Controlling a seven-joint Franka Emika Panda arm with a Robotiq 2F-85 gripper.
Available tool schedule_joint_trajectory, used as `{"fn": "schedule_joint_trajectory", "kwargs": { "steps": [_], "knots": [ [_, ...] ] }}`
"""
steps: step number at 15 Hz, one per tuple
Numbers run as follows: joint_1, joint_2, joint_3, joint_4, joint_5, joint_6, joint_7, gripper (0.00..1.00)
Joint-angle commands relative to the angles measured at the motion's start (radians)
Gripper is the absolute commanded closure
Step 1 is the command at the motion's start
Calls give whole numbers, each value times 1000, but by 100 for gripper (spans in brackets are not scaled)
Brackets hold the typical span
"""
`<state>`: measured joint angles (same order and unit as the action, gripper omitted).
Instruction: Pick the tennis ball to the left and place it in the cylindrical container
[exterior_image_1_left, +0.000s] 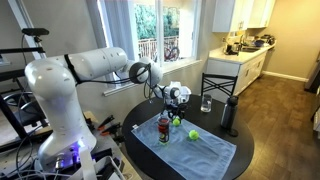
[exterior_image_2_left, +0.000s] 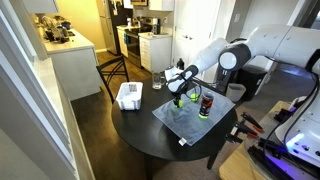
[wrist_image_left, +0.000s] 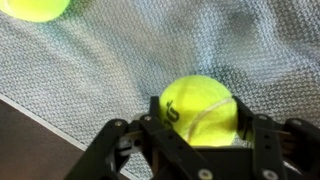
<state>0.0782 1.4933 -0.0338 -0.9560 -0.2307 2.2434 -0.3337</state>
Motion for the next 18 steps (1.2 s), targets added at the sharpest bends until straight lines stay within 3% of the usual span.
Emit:
{"fn": "schedule_joint_trajectory", "kwargs": {
  "steps": [1, 8, 18],
  "knots": [
    [-36, 0, 39, 78, 24, -104, -56, 57],
    [-86, -23, 140, 226, 97, -420, -212, 57],
    [-52, -103, 211, 313, 90, -828, -278, 57]
  ]
}}
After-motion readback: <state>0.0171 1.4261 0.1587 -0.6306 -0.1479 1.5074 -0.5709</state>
